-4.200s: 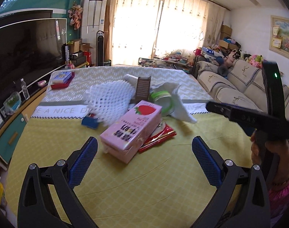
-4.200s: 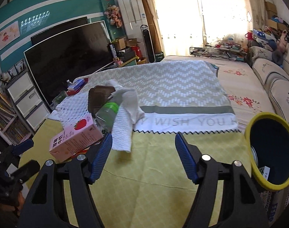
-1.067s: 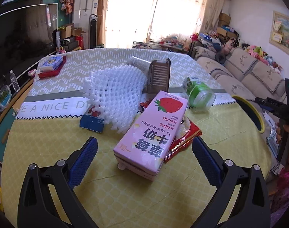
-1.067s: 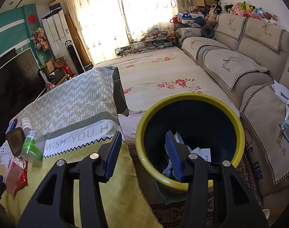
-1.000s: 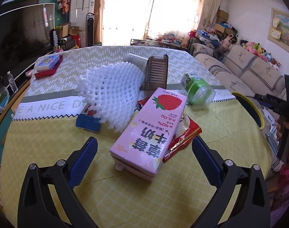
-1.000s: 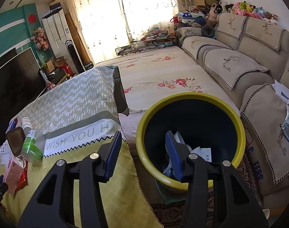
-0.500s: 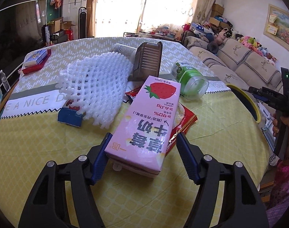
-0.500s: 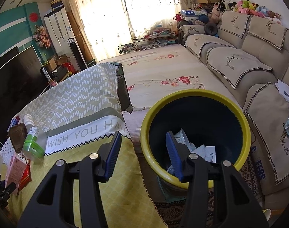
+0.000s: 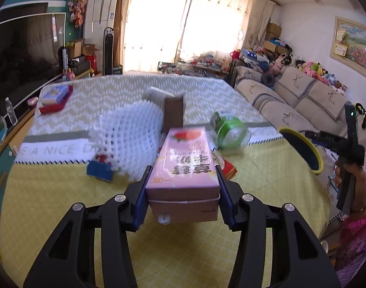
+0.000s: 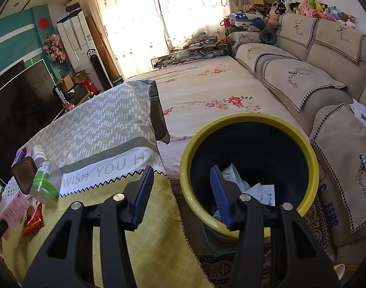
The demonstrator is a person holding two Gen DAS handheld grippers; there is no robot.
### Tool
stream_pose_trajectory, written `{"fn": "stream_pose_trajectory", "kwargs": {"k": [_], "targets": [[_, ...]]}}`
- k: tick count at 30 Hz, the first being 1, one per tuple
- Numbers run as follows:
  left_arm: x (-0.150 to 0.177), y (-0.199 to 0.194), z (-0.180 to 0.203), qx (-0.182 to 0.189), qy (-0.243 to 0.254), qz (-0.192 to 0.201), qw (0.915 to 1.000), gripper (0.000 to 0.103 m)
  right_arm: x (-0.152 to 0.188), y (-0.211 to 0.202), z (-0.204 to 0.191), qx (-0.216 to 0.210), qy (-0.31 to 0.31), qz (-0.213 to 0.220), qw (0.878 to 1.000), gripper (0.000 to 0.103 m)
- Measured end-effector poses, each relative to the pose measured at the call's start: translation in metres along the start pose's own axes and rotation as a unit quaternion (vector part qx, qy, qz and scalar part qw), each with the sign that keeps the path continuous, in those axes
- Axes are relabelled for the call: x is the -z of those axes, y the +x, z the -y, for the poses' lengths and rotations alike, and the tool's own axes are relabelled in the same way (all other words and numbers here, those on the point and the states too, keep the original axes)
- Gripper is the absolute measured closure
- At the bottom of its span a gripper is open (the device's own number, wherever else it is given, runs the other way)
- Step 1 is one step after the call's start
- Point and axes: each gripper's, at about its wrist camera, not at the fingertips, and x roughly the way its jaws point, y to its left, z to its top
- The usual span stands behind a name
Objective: Collect trash
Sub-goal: 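Lift the milk carton over the bin and open the left tool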
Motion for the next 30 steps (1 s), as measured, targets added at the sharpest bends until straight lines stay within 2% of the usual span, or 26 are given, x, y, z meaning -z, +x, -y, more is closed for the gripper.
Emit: {"fn": "stream_pose_trajectory", "kwargs": {"k": [8, 15, 24, 30], "targets": [[-0.018, -0.030, 0.009, -0.011, 0.004, 0.043, 0.9990, 0.054, 0.001, 0.000, 0.000, -0.005, 0.000, -0.001, 1.000, 0.056], [-0.034, -0.048, 0.033, 0.003, 0.028, 0.071, 0.9971, 0.054, 0.001, -0.001, 0.001, -0.007, 0.002, 0.000, 1.000, 0.056], [-0.066, -0.051, 0.090, 0.066, 0.071, 0.088, 0.9914, 0.054, -0.005, -0.026, 0.025, -0.001, 0.024, 0.033, 0.999, 0.056], [-0.084, -0.022, 0.151, 0.132, 0.115, 0.072, 0.9819, 0.054, -0.008, -0.046, 0.062, 0.024, 0.053, 0.059, 0.997, 0.056]]}}
